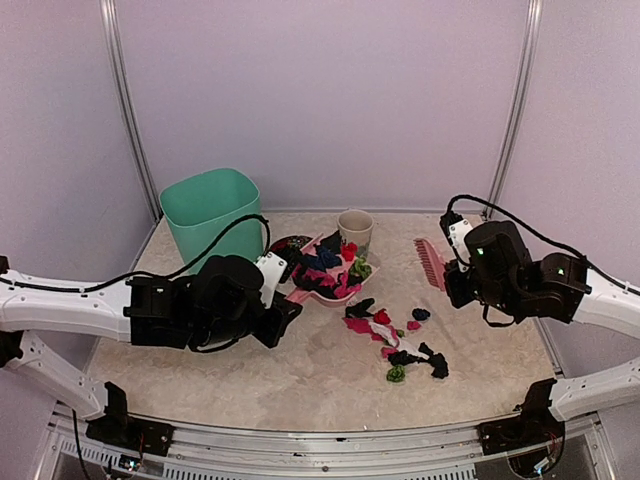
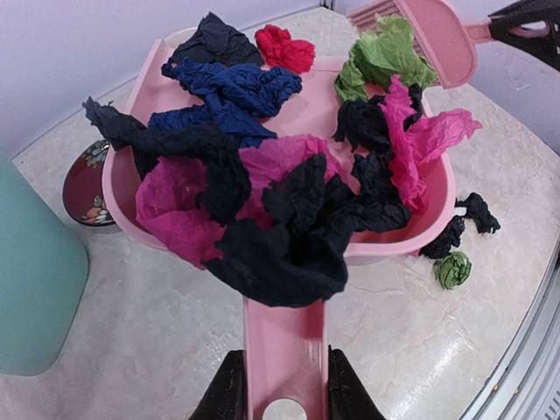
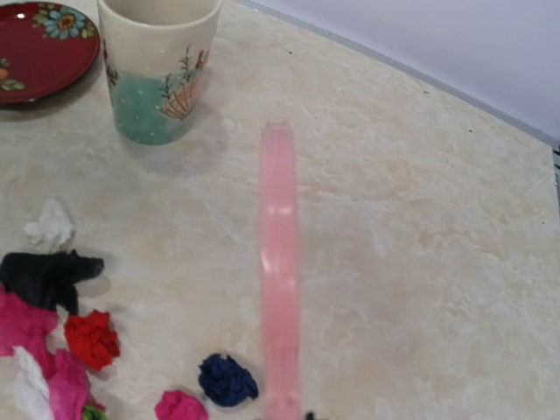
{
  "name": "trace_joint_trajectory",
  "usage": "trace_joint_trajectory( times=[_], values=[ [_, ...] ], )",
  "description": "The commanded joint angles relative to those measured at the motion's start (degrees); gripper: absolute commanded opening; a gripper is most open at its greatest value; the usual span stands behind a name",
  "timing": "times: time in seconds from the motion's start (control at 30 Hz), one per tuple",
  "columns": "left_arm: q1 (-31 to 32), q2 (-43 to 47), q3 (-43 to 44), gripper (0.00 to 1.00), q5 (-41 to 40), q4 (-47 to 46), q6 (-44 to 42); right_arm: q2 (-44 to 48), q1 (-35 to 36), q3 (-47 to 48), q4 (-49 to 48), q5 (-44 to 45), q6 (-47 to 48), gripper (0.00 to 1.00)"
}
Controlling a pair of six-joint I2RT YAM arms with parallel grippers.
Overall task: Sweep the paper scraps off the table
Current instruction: Dump the paper scraps in the dustpan into the trash bin.
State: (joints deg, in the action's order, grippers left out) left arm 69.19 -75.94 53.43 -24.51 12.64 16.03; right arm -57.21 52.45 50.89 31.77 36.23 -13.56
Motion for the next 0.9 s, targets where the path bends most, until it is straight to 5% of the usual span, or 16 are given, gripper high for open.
trace_joint_trajectory(
  times=[0.0, 0.5, 0.87],
  values=[
    [-2.00, 3.59, 5.77, 0.00, -0.92, 7.00, -0.45, -0.01, -0.72, -0.53, -3.58, -1.55, 0.30, 0.00],
    [-10.82, 8.09, 19.84, 0.00, 1.27, 19.77, 1.21, -1.84, -1.55, -0.97, -6.75, -3.55, 2.33, 0.00],
    [-32.26, 12.89, 17.75, 0.00, 21.71, 16.95, 7.56, -3.32, -2.16, -1.47, -8.18, -5.08, 2.76, 0.00]
  ],
)
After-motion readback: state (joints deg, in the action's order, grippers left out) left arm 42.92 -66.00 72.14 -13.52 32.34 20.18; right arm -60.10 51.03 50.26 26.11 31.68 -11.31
